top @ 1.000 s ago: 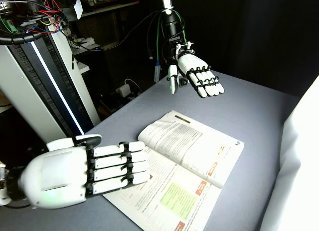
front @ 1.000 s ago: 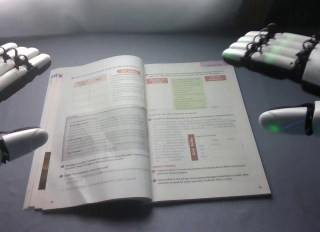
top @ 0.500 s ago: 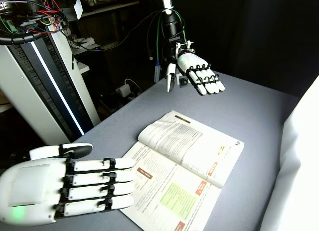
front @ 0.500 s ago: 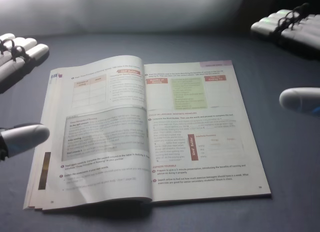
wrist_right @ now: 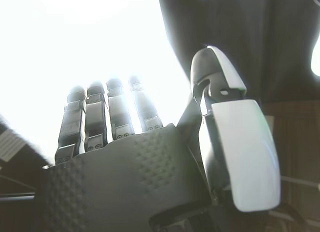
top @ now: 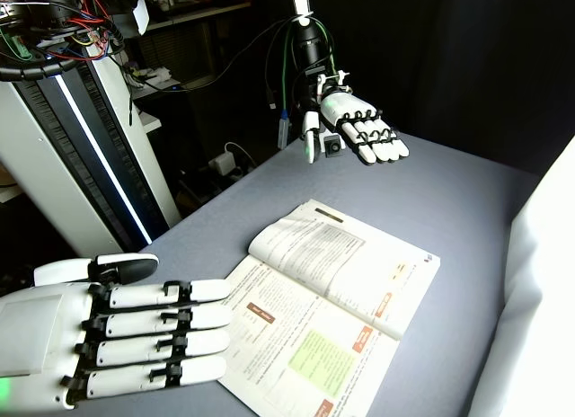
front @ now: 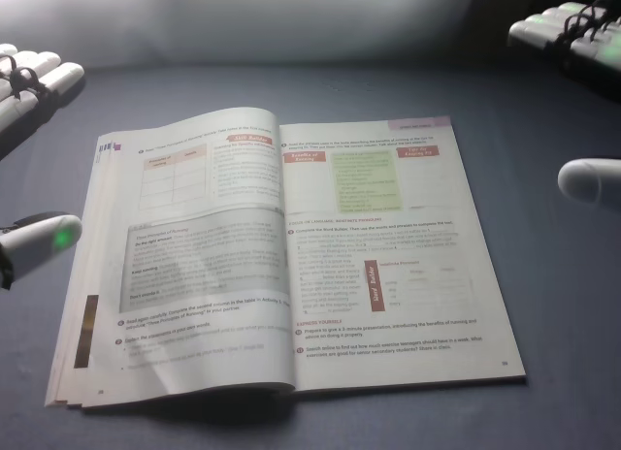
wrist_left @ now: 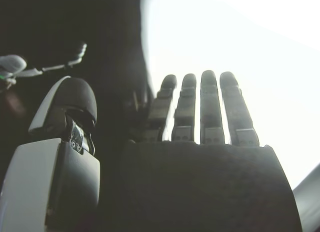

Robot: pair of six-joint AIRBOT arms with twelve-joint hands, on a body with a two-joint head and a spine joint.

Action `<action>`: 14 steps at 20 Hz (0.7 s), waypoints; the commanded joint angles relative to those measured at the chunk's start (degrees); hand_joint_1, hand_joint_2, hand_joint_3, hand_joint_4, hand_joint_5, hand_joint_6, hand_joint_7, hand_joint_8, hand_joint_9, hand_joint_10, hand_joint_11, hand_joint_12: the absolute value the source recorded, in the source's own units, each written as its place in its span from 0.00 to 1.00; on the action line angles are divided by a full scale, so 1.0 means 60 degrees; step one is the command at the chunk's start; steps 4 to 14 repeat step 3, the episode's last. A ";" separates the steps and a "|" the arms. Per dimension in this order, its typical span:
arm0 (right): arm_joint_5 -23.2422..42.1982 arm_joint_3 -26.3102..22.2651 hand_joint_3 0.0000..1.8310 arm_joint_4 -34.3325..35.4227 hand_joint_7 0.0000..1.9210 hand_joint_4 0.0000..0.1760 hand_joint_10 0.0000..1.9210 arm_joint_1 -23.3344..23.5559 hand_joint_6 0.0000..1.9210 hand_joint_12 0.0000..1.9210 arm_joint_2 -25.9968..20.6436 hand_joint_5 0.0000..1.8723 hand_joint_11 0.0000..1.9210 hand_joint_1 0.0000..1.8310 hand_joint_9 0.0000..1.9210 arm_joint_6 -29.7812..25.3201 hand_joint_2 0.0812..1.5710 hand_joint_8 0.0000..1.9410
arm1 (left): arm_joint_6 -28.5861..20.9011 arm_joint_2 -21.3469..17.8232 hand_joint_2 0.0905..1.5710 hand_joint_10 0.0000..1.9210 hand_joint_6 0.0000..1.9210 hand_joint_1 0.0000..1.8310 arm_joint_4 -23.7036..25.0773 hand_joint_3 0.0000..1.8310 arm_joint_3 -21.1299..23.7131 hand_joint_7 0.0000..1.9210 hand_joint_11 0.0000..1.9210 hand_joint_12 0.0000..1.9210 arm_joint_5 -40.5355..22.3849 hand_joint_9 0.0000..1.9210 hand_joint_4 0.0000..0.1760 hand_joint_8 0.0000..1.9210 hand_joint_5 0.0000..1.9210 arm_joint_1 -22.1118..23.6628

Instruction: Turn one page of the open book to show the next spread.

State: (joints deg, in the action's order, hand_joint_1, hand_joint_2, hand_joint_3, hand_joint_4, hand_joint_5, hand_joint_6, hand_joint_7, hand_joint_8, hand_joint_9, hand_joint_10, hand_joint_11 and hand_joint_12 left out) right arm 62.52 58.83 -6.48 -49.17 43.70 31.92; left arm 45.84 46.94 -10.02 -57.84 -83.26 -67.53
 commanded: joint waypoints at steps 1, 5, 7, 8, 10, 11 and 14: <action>0.1339 0.0005 0.01 0.0346 0.00 0.02 0.00 0.0082 0.00 0.00 -0.0050 0.00 0.00 0.13 0.00 -0.0021 0.83 0.00 | 0.0004 -0.0010 0.83 0.00 0.00 0.13 -0.0144 0.00 -0.0040 0.00 0.00 0.00 -0.1255 0.00 0.08 0.00 0.00 0.0064; 0.1807 0.0006 0.00 0.0651 0.00 0.22 0.00 -0.0112 0.00 0.00 0.0019 0.00 0.00 0.15 0.00 0.0043 0.83 0.00 | 0.0004 0.0044 0.81 0.00 0.00 0.26 -0.0206 0.00 -0.0046 0.00 0.00 0.00 -0.1401 0.00 0.42 0.00 0.00 0.0057; 0.1807 0.0006 0.00 0.0651 0.00 0.22 0.00 -0.0112 0.00 0.00 0.0019 0.00 0.00 0.15 0.00 0.0043 0.83 0.00 | 0.0004 0.0044 0.81 0.00 0.00 0.26 -0.0206 0.00 -0.0046 0.00 0.00 0.00 -0.1401 0.00 0.42 0.00 0.00 0.0057; 0.1807 0.0006 0.00 0.0651 0.00 0.22 0.00 -0.0112 0.00 0.00 0.0019 0.00 0.00 0.15 0.00 0.0043 0.83 0.00 | 0.0004 0.0044 0.81 0.00 0.00 0.26 -0.0206 0.00 -0.0046 0.00 0.00 0.00 -0.1401 0.00 0.42 0.00 0.00 0.0057; 0.1807 0.0006 0.00 0.0651 0.00 0.22 0.00 -0.0112 0.00 0.00 0.0019 0.00 0.00 0.15 0.00 0.0043 0.83 0.00 | 0.0004 0.0044 0.81 0.00 0.00 0.26 -0.0206 0.00 -0.0046 0.00 0.00 0.00 -0.1401 0.00 0.42 0.00 0.00 0.0057; 0.1807 0.0006 0.00 0.0651 0.00 0.22 0.00 -0.0112 0.00 0.00 0.0019 0.00 0.00 0.15 0.00 0.0043 0.83 0.00 | 0.0004 0.0044 0.81 0.00 0.00 0.26 -0.0206 0.00 -0.0046 0.00 0.00 0.00 -0.1401 0.00 0.42 0.00 0.00 0.0057; 0.1807 0.0006 0.00 0.0651 0.00 0.22 0.00 -0.0112 0.00 0.00 0.0019 0.00 0.00 0.15 0.00 0.0043 0.83 0.00 | 0.0004 0.0044 0.81 0.00 0.00 0.26 -0.0206 0.00 -0.0046 0.00 0.00 0.00 -0.1401 0.00 0.42 0.00 0.00 0.0057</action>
